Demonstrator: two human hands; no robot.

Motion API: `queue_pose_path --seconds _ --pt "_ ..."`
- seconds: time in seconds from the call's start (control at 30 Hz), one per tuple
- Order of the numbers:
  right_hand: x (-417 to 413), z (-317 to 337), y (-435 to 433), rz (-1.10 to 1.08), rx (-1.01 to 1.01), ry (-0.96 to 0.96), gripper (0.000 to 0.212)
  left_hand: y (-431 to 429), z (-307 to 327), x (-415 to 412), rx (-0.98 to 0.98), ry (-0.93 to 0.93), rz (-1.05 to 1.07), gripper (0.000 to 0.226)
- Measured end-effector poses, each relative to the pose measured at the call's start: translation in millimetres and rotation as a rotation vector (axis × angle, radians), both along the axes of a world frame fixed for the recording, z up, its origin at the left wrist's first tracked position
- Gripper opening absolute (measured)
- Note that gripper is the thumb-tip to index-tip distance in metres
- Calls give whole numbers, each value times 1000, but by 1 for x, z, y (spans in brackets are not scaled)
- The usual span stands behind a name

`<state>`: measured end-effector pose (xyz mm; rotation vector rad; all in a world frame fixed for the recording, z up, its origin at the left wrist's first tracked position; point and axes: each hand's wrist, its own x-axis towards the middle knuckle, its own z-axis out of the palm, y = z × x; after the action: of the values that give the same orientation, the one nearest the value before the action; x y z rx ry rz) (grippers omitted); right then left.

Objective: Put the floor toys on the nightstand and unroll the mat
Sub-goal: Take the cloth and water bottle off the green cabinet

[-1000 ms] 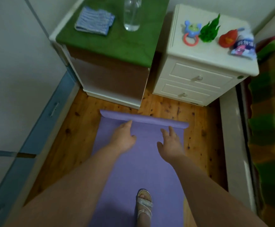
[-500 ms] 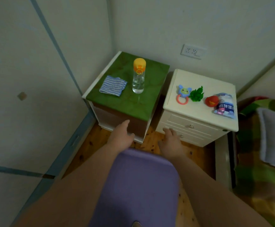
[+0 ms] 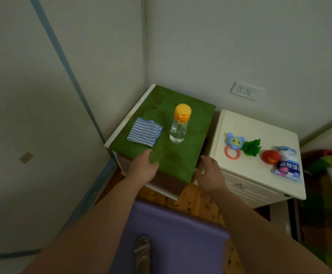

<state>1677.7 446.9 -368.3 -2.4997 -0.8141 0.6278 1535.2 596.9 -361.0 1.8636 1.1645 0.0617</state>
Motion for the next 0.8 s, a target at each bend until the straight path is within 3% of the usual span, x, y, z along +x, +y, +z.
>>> queue_pose_path --seconds 0.5,0.6,0.8 --pt "71 -82 129 -197 -86 163 72 138 -96 54 -144 171 115 33" --pt "82 -101 146 -278 -21 208 81 150 -114 67 -123 193 145 18" --pt "114 -137 173 -341 151 245 92 185 -145 95 12 152 286 29"
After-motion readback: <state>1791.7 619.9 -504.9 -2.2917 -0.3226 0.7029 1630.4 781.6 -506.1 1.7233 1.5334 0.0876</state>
